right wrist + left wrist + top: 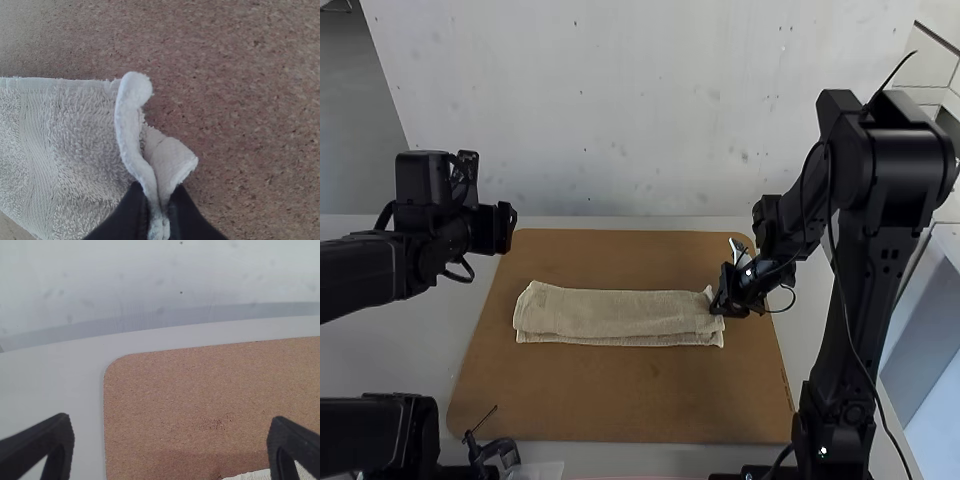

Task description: Fold the towel.

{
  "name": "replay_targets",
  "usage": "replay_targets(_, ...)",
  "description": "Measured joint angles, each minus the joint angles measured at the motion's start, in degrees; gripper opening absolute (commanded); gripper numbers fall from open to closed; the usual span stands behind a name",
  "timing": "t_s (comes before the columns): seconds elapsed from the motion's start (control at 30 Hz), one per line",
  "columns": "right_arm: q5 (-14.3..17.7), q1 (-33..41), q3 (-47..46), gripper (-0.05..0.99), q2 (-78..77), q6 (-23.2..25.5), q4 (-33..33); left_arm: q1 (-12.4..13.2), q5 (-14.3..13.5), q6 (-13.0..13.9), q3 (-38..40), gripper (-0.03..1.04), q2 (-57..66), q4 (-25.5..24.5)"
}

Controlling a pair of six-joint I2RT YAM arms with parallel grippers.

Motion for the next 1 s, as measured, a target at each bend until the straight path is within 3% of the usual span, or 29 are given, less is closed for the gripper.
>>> replay_targets(0.43,0.6,-9.7,0.0,0.02,0.0,-6.2,0.6,0.0,0.1,0.0,-0.1,0.85,0.0,0.0)
replay_targets(0.63,0.9,-17.9,0.1,0.02,0.0,-11.0,0.7,0.0,0.3,-0.2,-0.1,0.85,0.0,0.5)
replay_targets(1.0,5.7,-27.6,5.1,0.02,-1.3,-18.2,2.4,0.0,0.4,-0.4,-0.1,0.85,0.0,1.2)
